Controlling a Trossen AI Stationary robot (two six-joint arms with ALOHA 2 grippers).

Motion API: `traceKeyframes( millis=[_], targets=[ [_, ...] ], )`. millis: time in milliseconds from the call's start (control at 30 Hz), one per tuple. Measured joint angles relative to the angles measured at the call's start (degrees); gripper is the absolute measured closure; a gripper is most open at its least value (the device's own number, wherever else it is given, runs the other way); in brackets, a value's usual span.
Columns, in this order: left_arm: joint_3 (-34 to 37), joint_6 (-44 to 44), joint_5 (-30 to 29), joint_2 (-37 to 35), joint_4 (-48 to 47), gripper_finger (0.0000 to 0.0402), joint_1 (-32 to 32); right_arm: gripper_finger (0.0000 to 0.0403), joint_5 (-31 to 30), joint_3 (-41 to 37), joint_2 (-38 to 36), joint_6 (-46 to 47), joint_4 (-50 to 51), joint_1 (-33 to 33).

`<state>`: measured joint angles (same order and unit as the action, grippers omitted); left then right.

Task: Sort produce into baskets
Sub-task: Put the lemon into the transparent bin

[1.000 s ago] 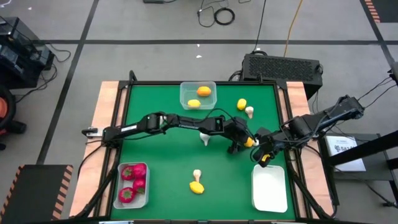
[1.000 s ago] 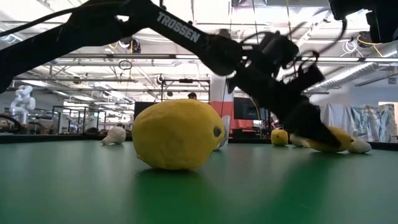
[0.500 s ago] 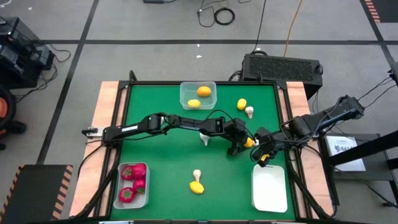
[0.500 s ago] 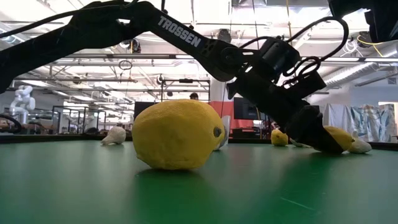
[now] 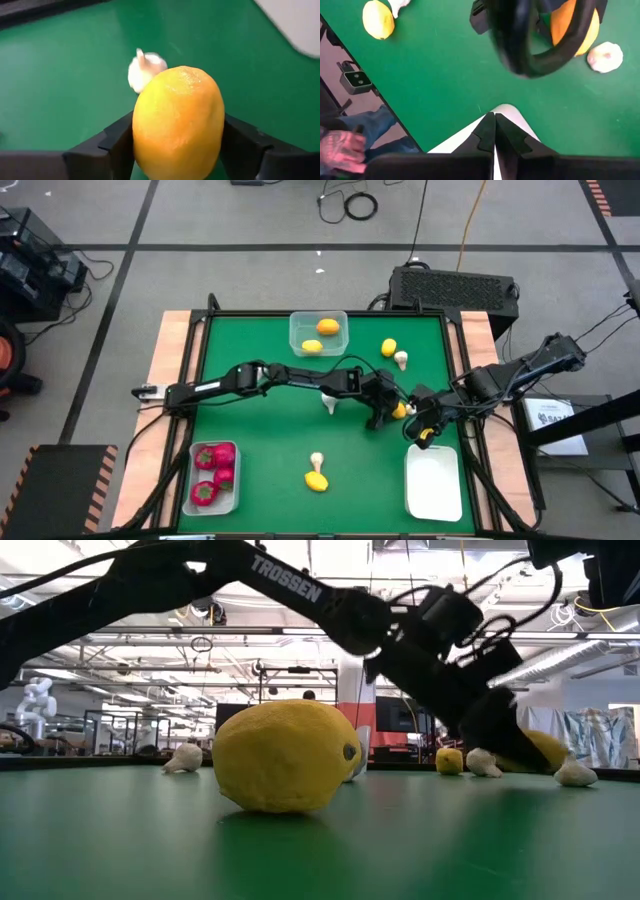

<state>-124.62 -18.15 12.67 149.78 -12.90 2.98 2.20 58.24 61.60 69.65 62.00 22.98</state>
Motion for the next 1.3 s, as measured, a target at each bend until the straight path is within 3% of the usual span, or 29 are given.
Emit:
traceKeyframes(
  millis=[233, 400, 633, 800, 1067, 1300],
  targets=[
    [0.0, 1.2, 0.2, -7.1, -13.5, 0.0172, 2.9, 0.0403, -1.9, 0.0, 0.0, -2.0, -0.3, 0.0],
    [-0.2, 1.1, -0.2, -13.3, -26.9, 0.0173, 6.9, 0.0403, -7.7, 0.0, 0.0, -5.0, -0.4, 0.0],
    [-0.1, 0.8, -5.6, -20.4, -43.0, 0.0173, 14.4, 0.0403, -16.2, 0.0, 0.0, -9.8, -1.7, 0.0],
    [-0.1, 2.8, -9.4, -21.8, -51.3, 0.0173, 21.0, 0.0403, -20.0, 0.0, 0.0, -14.3, -3.5, -0.2],
    [1.7, 13.9, -10.0, -21.9, -57.5, 0.0173, 30.9, 0.0403, -21.9, 0.0, 0.0, -17.0, -3.9, -0.4],
    [1.6, 17.5, -8.4, -21.9, -60.1, 0.0156, 33.9, 0.0403, -21.9, 0.0, 0.0, -19.6, -3.9, -0.4]
  ],
)
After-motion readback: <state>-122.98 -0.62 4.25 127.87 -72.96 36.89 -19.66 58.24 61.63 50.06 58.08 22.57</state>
